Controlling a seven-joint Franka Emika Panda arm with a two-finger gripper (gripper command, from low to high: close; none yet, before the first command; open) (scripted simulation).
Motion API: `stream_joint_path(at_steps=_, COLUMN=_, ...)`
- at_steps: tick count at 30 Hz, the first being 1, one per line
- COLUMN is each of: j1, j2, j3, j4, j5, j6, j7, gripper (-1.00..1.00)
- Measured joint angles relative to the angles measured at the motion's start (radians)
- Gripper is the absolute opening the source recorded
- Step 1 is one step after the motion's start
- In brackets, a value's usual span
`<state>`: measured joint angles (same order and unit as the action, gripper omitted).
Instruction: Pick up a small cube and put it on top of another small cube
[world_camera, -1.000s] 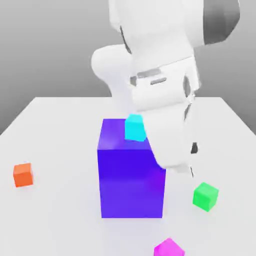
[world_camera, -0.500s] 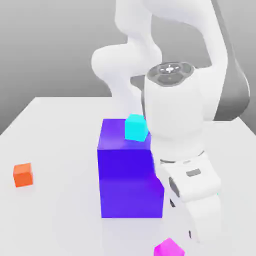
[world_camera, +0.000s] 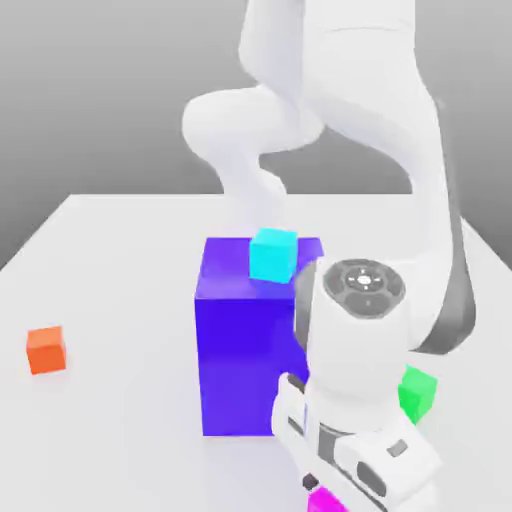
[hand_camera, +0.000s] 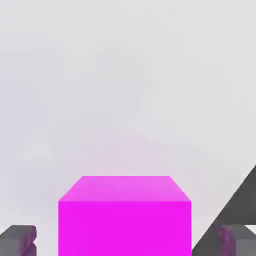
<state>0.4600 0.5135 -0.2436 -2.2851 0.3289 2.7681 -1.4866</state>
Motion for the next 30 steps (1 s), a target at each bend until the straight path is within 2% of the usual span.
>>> stream_joint_path(at_steps=4, j1=0.0, j2=-0.002, j3=0.0, j4=0.0, j5=-0.011, j6=-0.027, j7=0.0, gripper=-1.0)
stream_joint_path(at_steps=8, j1=0.044, j2=-0.121, j3=-0.059, j4=-0.03, j5=-0.073, j6=-0.092, j7=0.053, gripper=-1.0)
stream_joint_path(at_steps=21, j1=0.222, j2=-0.223, j3=-0.168, j4=-0.087, j5=-0.208, j6=-0.125, j7=0.413, gripper=-1.0)
stream_joint_path(at_steps=24, j1=0.285, j2=-0.281, j3=-0.177, j4=-0.136, j5=-0.275, j6=-0.114, j7=0.496, gripper=-1.0)
stream_joint_path(at_steps=30, j1=0.397, j2=-0.464, j3=-0.131, j4=-0.312, j5=-0.397, j6=-0.107, j7=0.541, gripper=-1.0)
